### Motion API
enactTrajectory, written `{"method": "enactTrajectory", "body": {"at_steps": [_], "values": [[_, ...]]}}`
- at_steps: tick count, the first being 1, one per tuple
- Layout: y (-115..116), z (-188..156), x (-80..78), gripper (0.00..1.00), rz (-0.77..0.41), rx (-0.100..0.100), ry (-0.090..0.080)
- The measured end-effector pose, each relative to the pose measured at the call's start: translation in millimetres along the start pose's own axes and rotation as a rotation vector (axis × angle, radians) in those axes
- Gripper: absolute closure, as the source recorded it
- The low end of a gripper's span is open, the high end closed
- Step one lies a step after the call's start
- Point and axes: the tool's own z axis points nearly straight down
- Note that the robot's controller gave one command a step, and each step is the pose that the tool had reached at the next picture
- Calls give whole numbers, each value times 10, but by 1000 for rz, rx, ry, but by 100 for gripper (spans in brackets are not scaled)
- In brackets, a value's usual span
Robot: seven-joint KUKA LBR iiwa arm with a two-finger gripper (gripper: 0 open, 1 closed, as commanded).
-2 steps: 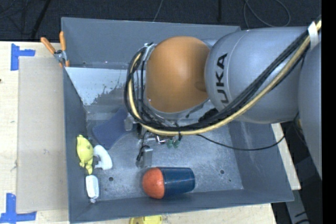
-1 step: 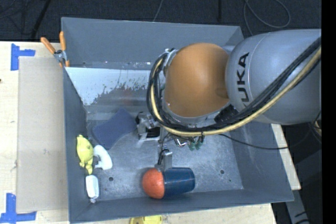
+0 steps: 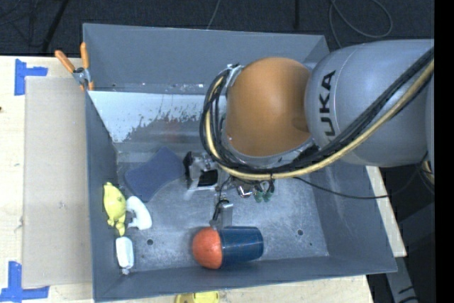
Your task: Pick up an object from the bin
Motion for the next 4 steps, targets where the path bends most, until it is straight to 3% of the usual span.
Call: {"method": "enactTrajectory", "body": {"at_steps": [1, 2, 3, 4], "values": [[-96, 141, 313, 0, -271, 0, 0], [-108, 357, 424, 0, -287, -1, 1], [-105, 453, 441, 0, -161, -1, 4], [-90, 467, 471, 0, -341, 0, 2]]}}
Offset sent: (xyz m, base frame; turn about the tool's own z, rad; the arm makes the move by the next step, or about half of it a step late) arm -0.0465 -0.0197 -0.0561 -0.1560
